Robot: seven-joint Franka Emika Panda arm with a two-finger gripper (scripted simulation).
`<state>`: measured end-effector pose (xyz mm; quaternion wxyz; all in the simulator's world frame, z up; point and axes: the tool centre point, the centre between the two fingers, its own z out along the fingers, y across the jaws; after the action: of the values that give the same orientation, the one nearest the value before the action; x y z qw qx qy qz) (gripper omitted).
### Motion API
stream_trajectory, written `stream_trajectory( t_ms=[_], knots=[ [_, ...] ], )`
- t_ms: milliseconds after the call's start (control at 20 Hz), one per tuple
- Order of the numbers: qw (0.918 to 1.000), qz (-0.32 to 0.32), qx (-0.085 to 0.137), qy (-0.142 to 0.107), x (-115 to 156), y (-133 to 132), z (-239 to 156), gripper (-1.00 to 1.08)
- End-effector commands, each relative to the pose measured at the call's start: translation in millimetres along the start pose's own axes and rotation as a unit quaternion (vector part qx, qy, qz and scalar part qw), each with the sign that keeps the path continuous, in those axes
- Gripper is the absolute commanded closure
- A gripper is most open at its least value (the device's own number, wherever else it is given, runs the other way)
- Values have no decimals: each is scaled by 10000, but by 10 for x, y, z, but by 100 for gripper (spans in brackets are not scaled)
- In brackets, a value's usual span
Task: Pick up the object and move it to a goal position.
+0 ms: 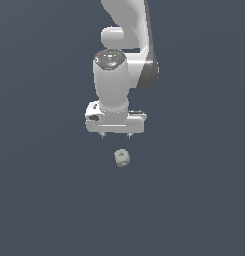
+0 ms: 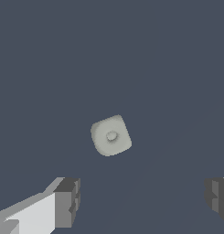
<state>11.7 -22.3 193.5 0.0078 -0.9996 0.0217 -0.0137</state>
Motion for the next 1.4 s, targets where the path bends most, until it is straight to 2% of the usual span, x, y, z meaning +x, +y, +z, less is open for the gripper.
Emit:
stream_trajectory(
  t_ms=[0,400,750,1050,1350],
  knots=[
    [10000,0,0,0,0,0,0,-92],
    [9999,-68,151,-36,-2,-220,-79,-92],
    [9998,-125,146,-40,5,-227,-47,-92],
    [9989,-451,90,-59,47,-222,165,-92],
    [9943,-1064,7,-98,103,-221,566,-92]
  ],
)
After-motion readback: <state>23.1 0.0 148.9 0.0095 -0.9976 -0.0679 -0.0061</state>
